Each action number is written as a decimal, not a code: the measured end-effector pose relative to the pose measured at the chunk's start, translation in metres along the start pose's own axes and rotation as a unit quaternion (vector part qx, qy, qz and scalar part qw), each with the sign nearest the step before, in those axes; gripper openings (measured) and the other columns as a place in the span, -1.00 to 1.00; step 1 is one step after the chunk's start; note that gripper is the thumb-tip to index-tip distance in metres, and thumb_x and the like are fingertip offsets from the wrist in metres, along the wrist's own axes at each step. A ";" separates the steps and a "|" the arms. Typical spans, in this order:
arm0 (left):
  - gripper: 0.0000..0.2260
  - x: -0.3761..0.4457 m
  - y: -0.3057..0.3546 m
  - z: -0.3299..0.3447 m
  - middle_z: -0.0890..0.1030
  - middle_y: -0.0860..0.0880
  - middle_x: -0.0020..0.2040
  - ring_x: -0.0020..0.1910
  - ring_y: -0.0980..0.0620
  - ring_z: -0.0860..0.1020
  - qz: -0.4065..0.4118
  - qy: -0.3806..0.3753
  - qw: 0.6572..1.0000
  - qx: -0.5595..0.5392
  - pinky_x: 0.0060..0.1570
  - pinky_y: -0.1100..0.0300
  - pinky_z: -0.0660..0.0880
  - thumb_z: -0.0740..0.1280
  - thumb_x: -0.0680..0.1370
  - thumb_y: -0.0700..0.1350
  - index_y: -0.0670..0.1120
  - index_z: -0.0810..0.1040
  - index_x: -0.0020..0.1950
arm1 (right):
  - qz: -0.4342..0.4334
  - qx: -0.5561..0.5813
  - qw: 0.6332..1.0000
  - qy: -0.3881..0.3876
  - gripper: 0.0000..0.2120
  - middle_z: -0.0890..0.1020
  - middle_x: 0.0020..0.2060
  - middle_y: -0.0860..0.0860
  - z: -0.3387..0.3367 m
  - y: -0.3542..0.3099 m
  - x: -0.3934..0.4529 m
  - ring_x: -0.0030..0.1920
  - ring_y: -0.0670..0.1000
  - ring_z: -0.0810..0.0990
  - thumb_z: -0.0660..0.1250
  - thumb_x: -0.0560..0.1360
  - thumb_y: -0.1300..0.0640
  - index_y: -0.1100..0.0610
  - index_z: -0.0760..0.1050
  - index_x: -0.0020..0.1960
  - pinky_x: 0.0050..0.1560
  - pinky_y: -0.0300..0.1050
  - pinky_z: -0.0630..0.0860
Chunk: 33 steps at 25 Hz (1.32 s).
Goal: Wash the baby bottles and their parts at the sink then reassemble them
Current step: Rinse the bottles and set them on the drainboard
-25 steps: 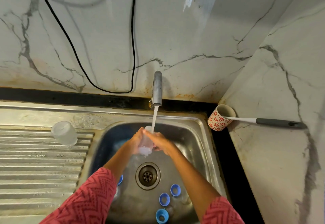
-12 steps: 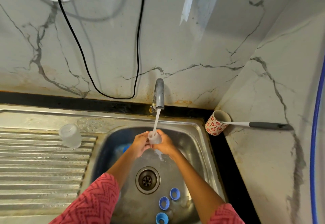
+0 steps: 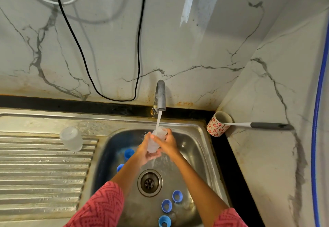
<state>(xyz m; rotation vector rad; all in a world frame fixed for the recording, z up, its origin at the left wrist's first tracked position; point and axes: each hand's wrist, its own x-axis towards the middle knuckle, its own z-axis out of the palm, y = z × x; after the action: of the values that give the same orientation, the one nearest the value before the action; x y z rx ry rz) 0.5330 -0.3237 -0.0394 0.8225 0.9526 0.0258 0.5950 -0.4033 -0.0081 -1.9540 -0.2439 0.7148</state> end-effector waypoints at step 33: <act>-0.63 0.004 0.031 -0.021 0.55 -0.20 0.12 0.08 -0.15 0.52 0.020 0.022 0.994 0.108 0.15 0.04 0.44 0.06 0.66 0.01 -0.23 0.47 0.23 | -0.108 -0.258 0.957 -0.083 -0.70 0.60 0.09 0.08 0.004 -0.026 -0.005 0.14 0.08 0.57 0.37 0.46 0.24 0.16 0.51 0.20 0.09 -0.17 0.50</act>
<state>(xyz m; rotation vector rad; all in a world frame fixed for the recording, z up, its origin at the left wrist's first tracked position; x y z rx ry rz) 0.5301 -0.2881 -0.0288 1.0440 0.9928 -0.0256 0.5926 -0.3900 0.0154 -2.3073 -0.8023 0.7184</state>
